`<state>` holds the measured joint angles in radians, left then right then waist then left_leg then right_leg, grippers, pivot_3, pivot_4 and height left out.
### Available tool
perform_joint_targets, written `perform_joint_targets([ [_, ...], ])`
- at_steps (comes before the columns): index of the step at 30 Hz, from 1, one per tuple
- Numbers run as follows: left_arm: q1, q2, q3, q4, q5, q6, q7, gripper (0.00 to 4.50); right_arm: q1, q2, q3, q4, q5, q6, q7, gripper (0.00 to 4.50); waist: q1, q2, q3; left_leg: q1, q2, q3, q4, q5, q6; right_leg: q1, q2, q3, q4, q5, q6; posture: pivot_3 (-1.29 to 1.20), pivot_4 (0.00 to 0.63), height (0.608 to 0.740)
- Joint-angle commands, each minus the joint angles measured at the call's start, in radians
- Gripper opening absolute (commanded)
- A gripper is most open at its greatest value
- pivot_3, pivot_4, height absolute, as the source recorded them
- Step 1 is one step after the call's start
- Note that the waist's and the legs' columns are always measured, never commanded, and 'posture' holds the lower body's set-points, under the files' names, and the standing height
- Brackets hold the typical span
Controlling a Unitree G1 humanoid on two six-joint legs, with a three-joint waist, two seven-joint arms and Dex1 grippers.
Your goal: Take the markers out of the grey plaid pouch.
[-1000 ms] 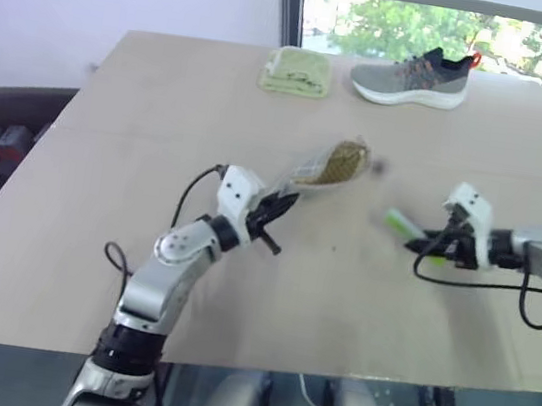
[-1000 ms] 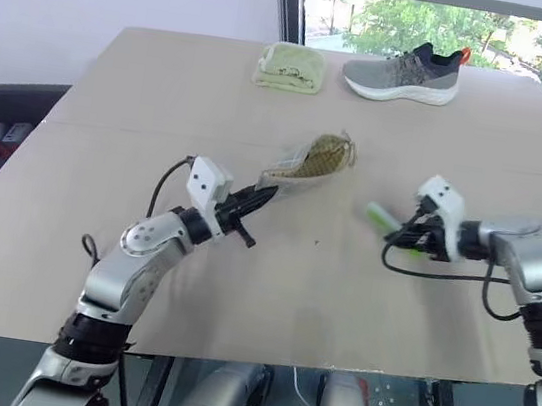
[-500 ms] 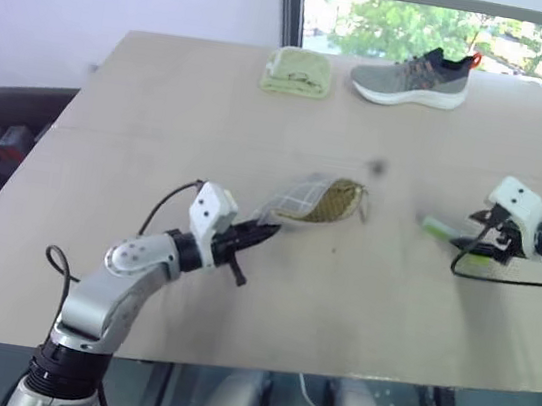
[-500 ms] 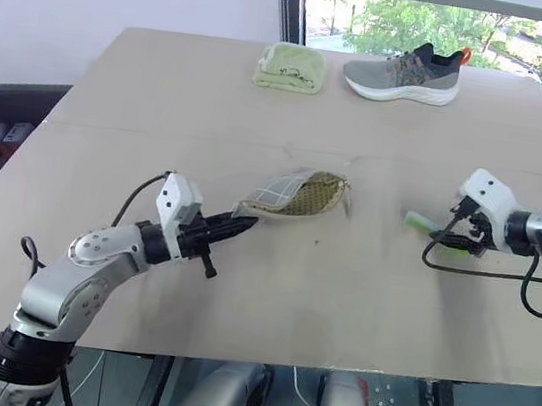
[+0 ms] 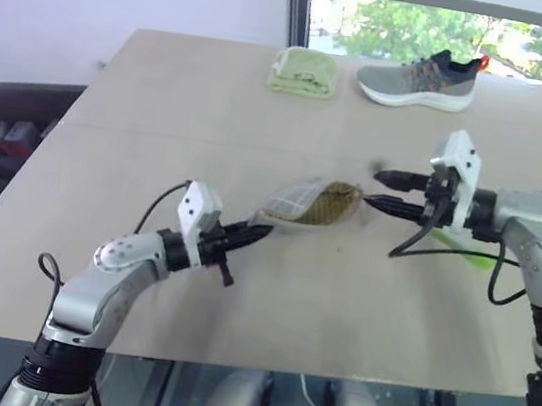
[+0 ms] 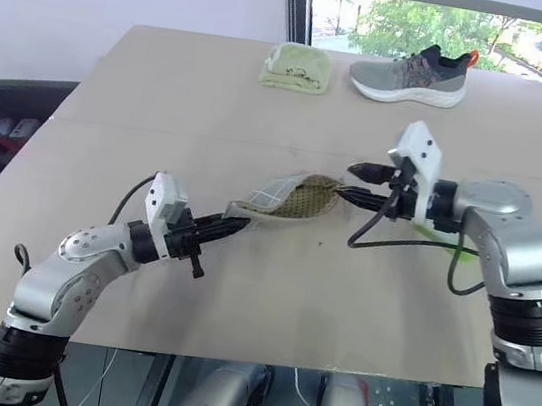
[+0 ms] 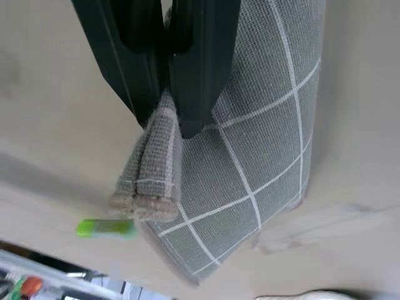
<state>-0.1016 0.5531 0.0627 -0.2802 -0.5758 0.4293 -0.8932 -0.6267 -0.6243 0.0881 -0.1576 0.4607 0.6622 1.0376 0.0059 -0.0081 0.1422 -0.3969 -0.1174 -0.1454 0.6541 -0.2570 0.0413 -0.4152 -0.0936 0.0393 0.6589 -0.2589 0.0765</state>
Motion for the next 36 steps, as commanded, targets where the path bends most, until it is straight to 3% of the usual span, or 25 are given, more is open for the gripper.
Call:
perform_joint_targets([
  [1,-0.007,-0.001,0.032,0.016,-0.061,-0.005,-0.059,0.00,-0.015,0.045,0.049,-0.017,-0.001,-0.004,-0.008,0.25,-0.002,0.000,0.000,0.000,0.000,0.000,0.000,0.000,0.000,0.000,0.000,0.000,0.001,0.000,0.000,0.00,0.150,0.740],
  [8,-0.021,-0.003,0.043,-0.016,-0.193,0.063,-0.123,0.00,-0.052,0.066,0.126,0.065,-0.083,-0.060,0.005,0.10,-0.007,0.000,0.000,0.001,0.000,0.000,0.000,0.000,0.000,0.000,0.000,-0.001,0.002,0.000,0.000,0.00,0.150,0.740],
  [13,-0.017,0.004,0.044,-0.047,-0.279,0.116,-0.169,0.00,-0.082,0.002,0.207,0.066,-0.217,-0.149,0.038,0.10,-0.020,0.000,0.000,0.001,0.000,0.000,0.000,0.000,0.000,0.000,0.000,0.000,0.001,0.000,0.000,0.00,0.150,0.740],
  [16,-0.026,0.004,0.039,-0.048,-0.313,0.149,-0.180,0.00,-0.100,-0.068,0.248,0.019,-0.260,-0.159,0.099,0.87,-0.020,0.000,0.000,0.001,0.000,0.000,0.000,0.000,0.000,0.000,0.001,0.000,0.002,0.000,0.000,0.00,0.150,0.740],
  [21,-0.043,-0.031,0.021,-0.023,-0.358,0.186,-0.193,0.00,-0.125,-0.138,0.305,-0.075,-0.345,-0.147,0.127,3.32,-0.020,0.000,0.000,0.001,0.001,0.000,0.000,0.000,0.000,0.000,0.001,0.000,0.002,0.000,0.000,0.00,0.150,0.740],
  [23,-0.065,-0.065,0.007,0.023,-0.378,0.209,-0.199,0.00,-0.131,-0.152,0.347,-0.108,-0.363,-0.138,0.163,3.90,-0.019,0.000,0.000,0.001,0.001,0.000,0.000,0.000,0.000,0.000,0.001,0.000,0.002,0.000,0.000,0.00,0.150,0.740],
  [36,-0.098,-0.135,-0.049,0.092,-0.357,0.259,-0.235,0.00,-0.172,0.013,0.515,0.120,-0.580,-0.290,0.117,3.90,-0.021,0.000,0.000,0.001,0.001,0.000,0.000,0.000,0.000,0.000,0.001,0.000,0.002,0.000,0.000,0.00,0.150,0.740],
])
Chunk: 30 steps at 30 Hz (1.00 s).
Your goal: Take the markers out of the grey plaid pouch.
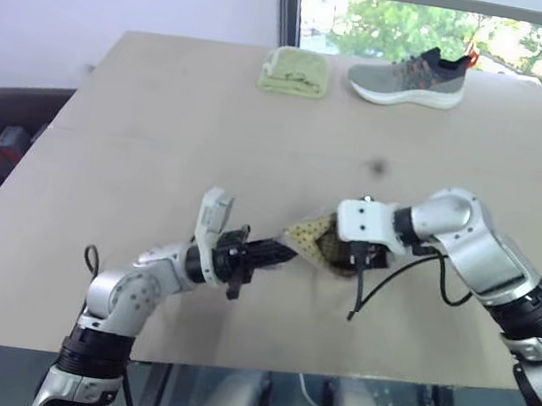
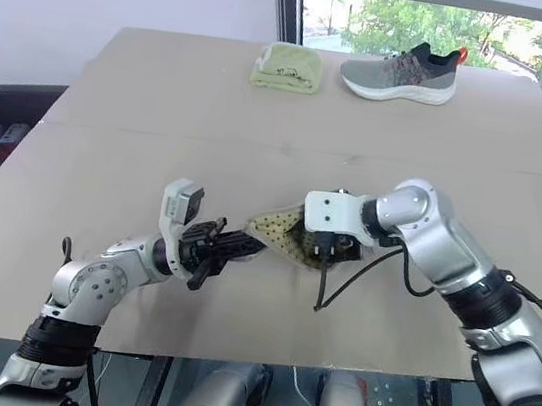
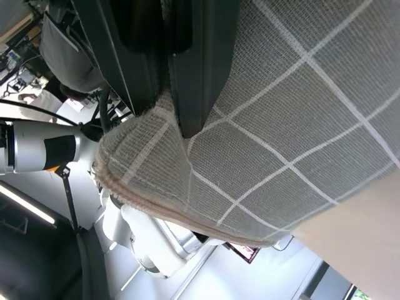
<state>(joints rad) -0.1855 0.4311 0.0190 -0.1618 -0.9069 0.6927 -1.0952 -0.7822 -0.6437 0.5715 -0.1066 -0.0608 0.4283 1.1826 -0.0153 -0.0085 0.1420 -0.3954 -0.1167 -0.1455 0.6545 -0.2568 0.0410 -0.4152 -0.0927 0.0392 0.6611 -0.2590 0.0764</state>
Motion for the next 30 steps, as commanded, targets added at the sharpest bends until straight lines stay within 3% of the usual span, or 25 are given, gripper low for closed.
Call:
perform_joint_targets([
  [1,-0.013,-0.015,-0.005,-0.028,-0.026,-0.003,-0.033,0.00,-0.019,0.049,0.037,0.103,-0.075,-0.076,-0.038,3.90,0.000,0.000,0.000,0.000,0.000,0.000,0.000,0.000,0.000,0.000,0.000,0.000,0.000,0.000,0.000,0.00,0.150,0.740],
  [6,-0.011,-0.024,-0.004,-0.033,-0.028,0.002,-0.028,0.00,-0.023,0.132,0.014,0.188,-0.079,-0.151,-0.063,3.90,-0.001,0.000,0.000,0.000,0.000,0.000,0.000,0.000,0.000,0.000,0.001,0.000,0.000,0.000,0.000,0.00,0.150,0.740],
  [10,-0.005,-0.026,-0.003,-0.034,-0.022,0.001,-0.028,0.00,-0.008,0.228,-0.079,0.140,0.049,-0.092,-0.057,3.90,-0.002,0.000,0.000,0.000,0.000,0.000,0.000,0.000,0.000,0.000,0.001,0.000,0.000,0.000,0.000,0.00,0.150,0.740],
  [16,0.020,-0.024,-0.009,-0.052,-0.019,0.008,-0.033,0.00,-0.043,0.241,-0.069,0.283,-0.119,-0.267,-0.222,3.90,0.000,0.000,0.000,0.001,0.000,0.000,0.000,0.000,0.000,0.000,0.004,0.000,0.000,0.000,0.000,0.00,0.150,0.740],
  [24,0.020,-0.029,-0.005,-0.049,-0.016,0.005,-0.028,0.00,0.023,0.252,-0.069,0.228,-0.019,-0.423,-0.091,3.90,-0.003,0.000,0.000,0.001,0.000,0.000,0.000,0.000,0.000,0.000,0.004,0.000,0.000,0.000,0.000,0.00,0.150,0.740],
  [30,0.019,-0.025,0.004,-0.040,-0.009,0.000,-0.024,0.00,0.044,0.230,-0.069,0.232,-0.011,-0.498,-0.032,1.33,-0.002,0.000,0.000,0.001,0.000,0.000,0.000,0.000,0.000,0.000,0.004,0.000,0.000,0.000,0.000,0.00,0.150,0.740],
])
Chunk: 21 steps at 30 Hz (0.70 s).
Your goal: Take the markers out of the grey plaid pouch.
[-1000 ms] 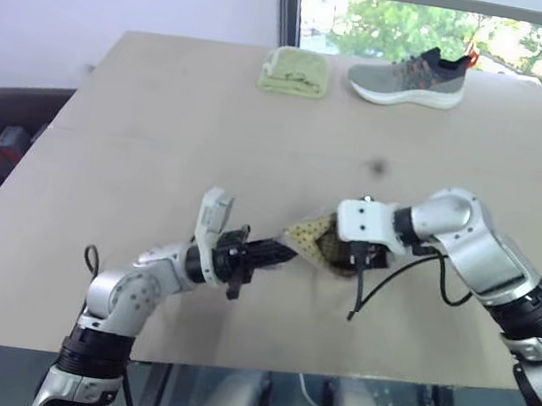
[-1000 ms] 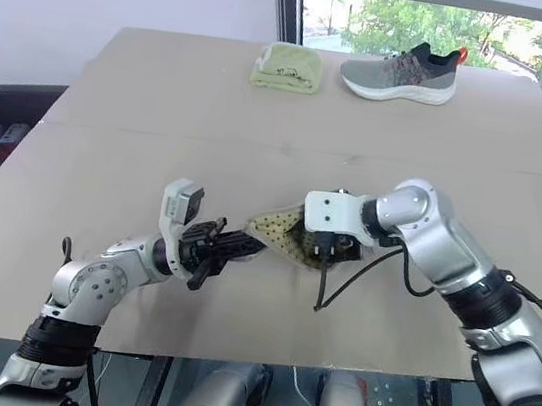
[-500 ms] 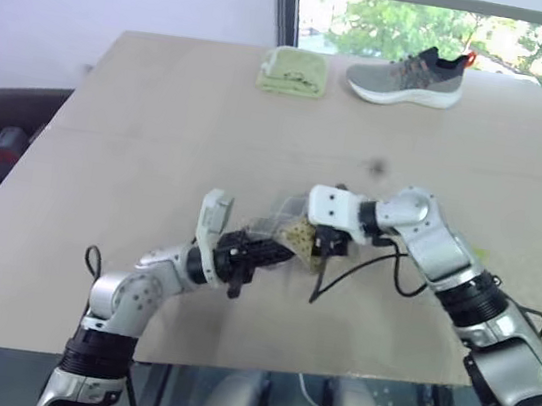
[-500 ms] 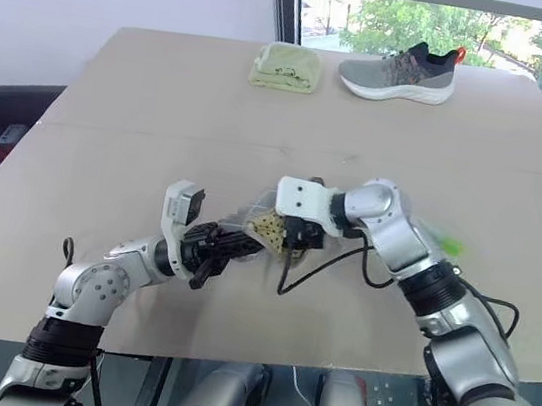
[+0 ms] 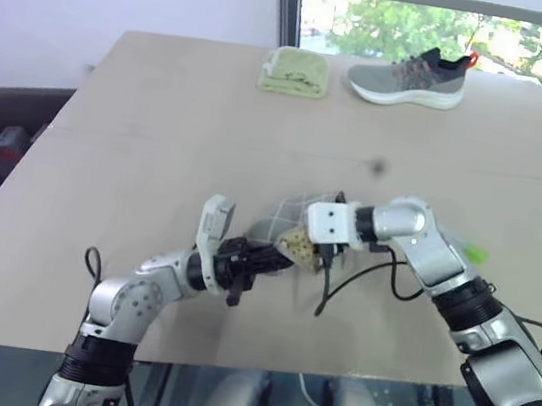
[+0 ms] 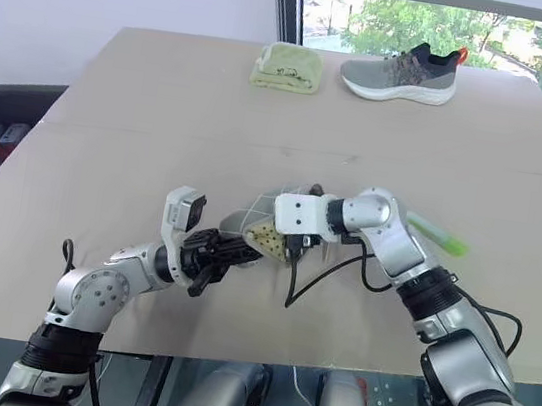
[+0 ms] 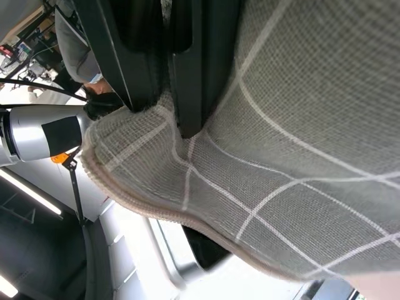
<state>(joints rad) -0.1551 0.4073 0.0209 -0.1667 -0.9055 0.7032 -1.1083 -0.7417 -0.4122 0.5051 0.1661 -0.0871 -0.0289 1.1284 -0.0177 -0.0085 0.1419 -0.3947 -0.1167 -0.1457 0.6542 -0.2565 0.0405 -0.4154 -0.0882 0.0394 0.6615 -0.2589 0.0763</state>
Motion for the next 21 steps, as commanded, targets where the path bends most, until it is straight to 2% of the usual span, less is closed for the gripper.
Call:
perform_joint_targets([
  [1,-0.011,-0.001,0.005,-0.033,-0.010,-0.011,-0.009,0.00,0.005,-0.002,-0.003,-0.039,0.013,-0.045,0.025,0.93,0.000,0.000,0.000,0.000,0.000,0.000,0.000,0.000,0.000,0.000,0.000,0.000,0.000,0.000,0.000,0.00,0.150,0.740],
  [2,-0.012,0.000,0.009,-0.030,-0.010,-0.012,-0.008,0.00,0.006,-0.004,-0.004,-0.036,0.009,-0.050,0.026,0.41,0.000,0.000,0.000,0.000,0.000,0.000,0.000,0.000,0.000,0.000,0.000,0.000,0.000,0.000,0.000,0.00,0.150,0.740],
  [3,-0.013,0.001,0.011,-0.027,-0.008,-0.014,-0.008,0.00,0.007,-0.006,-0.006,-0.033,0.005,-0.054,0.027,0.16,0.000,0.000,0.000,0.000,0.000,0.000,0.000,0.000,0.000,0.000,0.000,0.000,0.000,0.000,0.000,0.00,0.150,0.740],
  [8,-0.018,0.008,0.028,-0.016,-0.005,-0.021,-0.003,0.00,0.004,-0.016,-0.033,-0.039,0.010,-0.047,0.018,0.16,0.001,0.000,0.000,0.000,0.000,0.000,0.000,0.000,0.000,0.000,0.000,0.000,0.000,0.000,0.000,0.00,0.150,0.740],
  [13,-0.017,0.026,0.069,-0.005,-0.009,-0.030,0.010,0.00,0.014,-0.087,-0.057,-0.048,-0.021,-0.073,0.005,0.16,0.002,0.000,0.000,0.000,0.000,0.000,0.000,0.000,0.000,0.000,0.000,0.000,0.000,0.000,0.000,0.00,0.150,0.740],
  [21,-0.010,0.085,0.111,0.041,-0.002,-0.032,-0.021,0.00,0.054,-0.177,-0.140,-0.174,0.062,0.019,0.039,0.16,0.003,0.000,0.000,0.000,0.000,0.000,0.000,0.000,0.000,0.000,-0.001,0.000,0.000,0.000,0.000,0.00,0.150,0.740],
])
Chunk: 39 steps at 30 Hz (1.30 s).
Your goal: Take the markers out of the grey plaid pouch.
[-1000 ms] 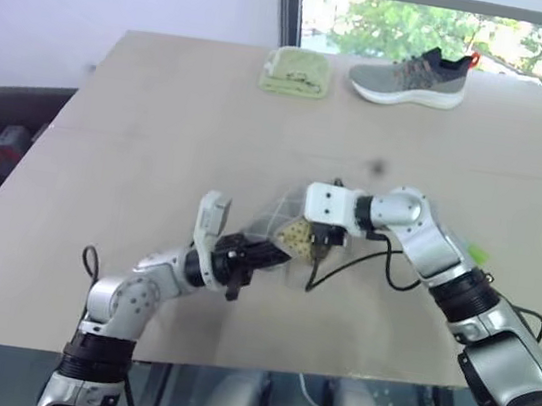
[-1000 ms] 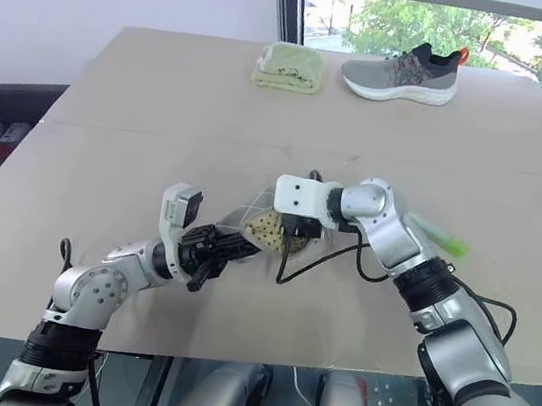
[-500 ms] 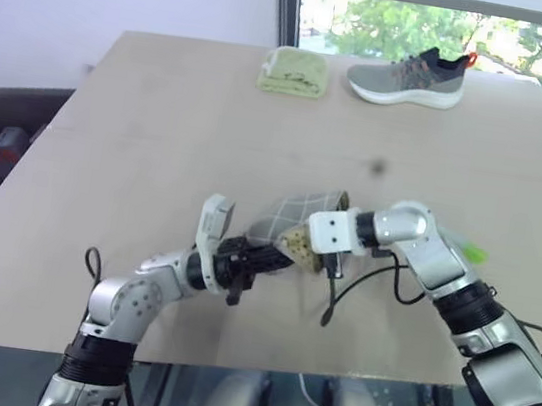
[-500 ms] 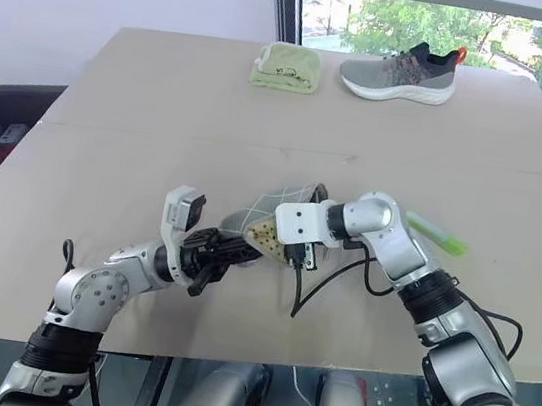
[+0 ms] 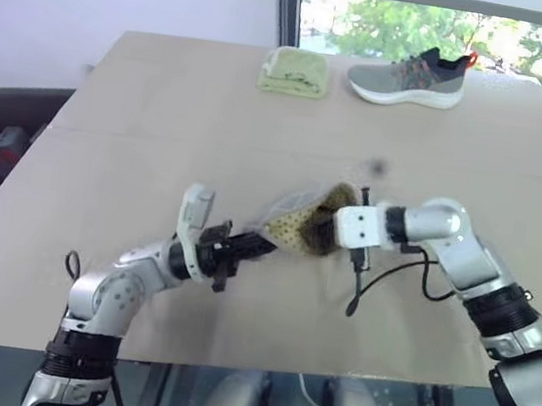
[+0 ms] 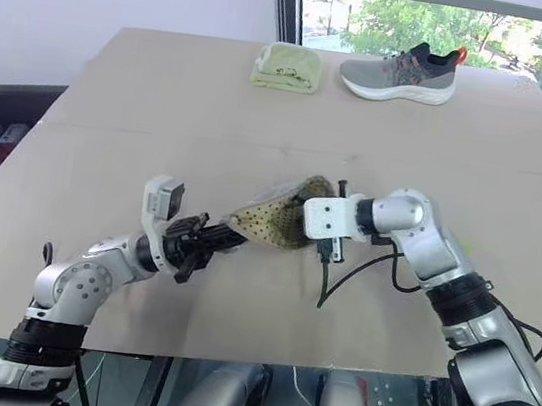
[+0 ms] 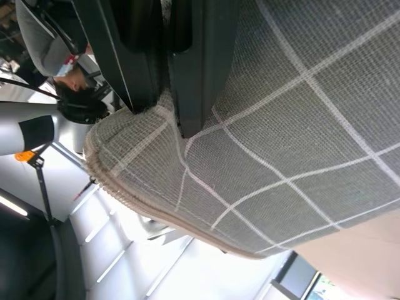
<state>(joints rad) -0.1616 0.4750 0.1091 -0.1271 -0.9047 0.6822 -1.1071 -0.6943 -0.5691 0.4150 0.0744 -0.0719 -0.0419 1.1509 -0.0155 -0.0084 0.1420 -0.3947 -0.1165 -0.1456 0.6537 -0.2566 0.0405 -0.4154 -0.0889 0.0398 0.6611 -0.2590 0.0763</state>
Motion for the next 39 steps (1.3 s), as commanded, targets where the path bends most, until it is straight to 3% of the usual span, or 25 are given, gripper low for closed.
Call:
perform_joint_targets([
  [1,-0.006,0.023,0.021,0.007,0.003,-0.013,-0.027,0.00,0.012,-0.029,-0.062,-0.103,0.059,0.046,0.020,0.16,0.001,0.000,0.000,0.000,0.000,0.000,0.000,0.000,0.000,0.000,0.000,0.000,0.000,0.000,0.000,0.00,0.150,0.740],
  [10,-0.020,0.022,0.028,0.040,0.002,-0.010,-0.039,0.00,0.025,-0.054,-0.061,-0.178,0.046,0.124,-0.001,0.16,0.001,0.000,0.000,0.000,0.000,0.000,0.000,0.000,0.000,0.000,-0.001,0.000,0.000,0.000,0.000,0.00,0.150,0.740],
  [13,-0.035,0.016,0.040,0.054,-0.056,0.052,-0.036,0.00,-0.020,-0.040,-0.046,-0.187,0.039,0.172,0.014,0.95,0.001,0.000,0.000,0.000,0.000,0.000,0.000,0.000,0.000,0.000,-0.001,0.000,0.000,0.000,0.000,0.00,0.150,0.740],
  [17,-0.047,0.016,0.057,0.025,-0.176,0.177,-0.025,0.00,-0.075,-0.057,-0.053,-0.230,0.043,0.249,0.043,2.97,0.000,0.000,0.000,0.000,0.000,0.000,0.000,0.000,0.000,0.000,-0.001,0.000,0.000,0.000,0.000,0.00,0.150,0.740],
  [18,-0.046,0.013,0.063,0.017,-0.211,0.209,-0.018,0.00,-0.085,-0.067,-0.050,-0.242,0.038,0.263,0.052,3.26,0.000,0.000,0.000,0.000,0.000,0.000,0.000,0.000,0.000,0.000,-0.001,0.000,0.000,0.000,0.000,0.00,0.150,0.740],
  [25,-0.026,-0.012,0.063,-0.032,-0.345,0.326,0.029,0.00,-0.110,-0.136,-0.023,-0.348,0.051,0.385,0.151,3.26,0.002,0.000,0.000,0.000,0.000,0.000,0.000,0.000,0.000,0.000,-0.003,0.000,0.000,0.000,0.000,0.00,0.150,0.740],
  [35,0.029,-0.096,0.000,-0.044,-0.293,0.303,0.045,0.00,-0.127,-0.238,-0.032,-0.483,0.134,0.501,0.280,3.26,0.002,0.000,0.000,0.000,0.000,0.000,0.000,0.000,0.000,0.000,-0.003,0.000,0.000,0.000,0.000,0.00,0.150,0.740],
  [39,0.061,-0.098,-0.032,-0.045,-0.248,0.269,0.017,0.00,-0.111,-0.249,0.025,-0.484,0.118,0.506,0.302,3.26,0.003,0.000,0.000,0.000,0.000,0.000,0.000,0.000,0.000,0.000,-0.003,0.000,-0.001,0.000,0.000,0.00,0.150,0.740],
])
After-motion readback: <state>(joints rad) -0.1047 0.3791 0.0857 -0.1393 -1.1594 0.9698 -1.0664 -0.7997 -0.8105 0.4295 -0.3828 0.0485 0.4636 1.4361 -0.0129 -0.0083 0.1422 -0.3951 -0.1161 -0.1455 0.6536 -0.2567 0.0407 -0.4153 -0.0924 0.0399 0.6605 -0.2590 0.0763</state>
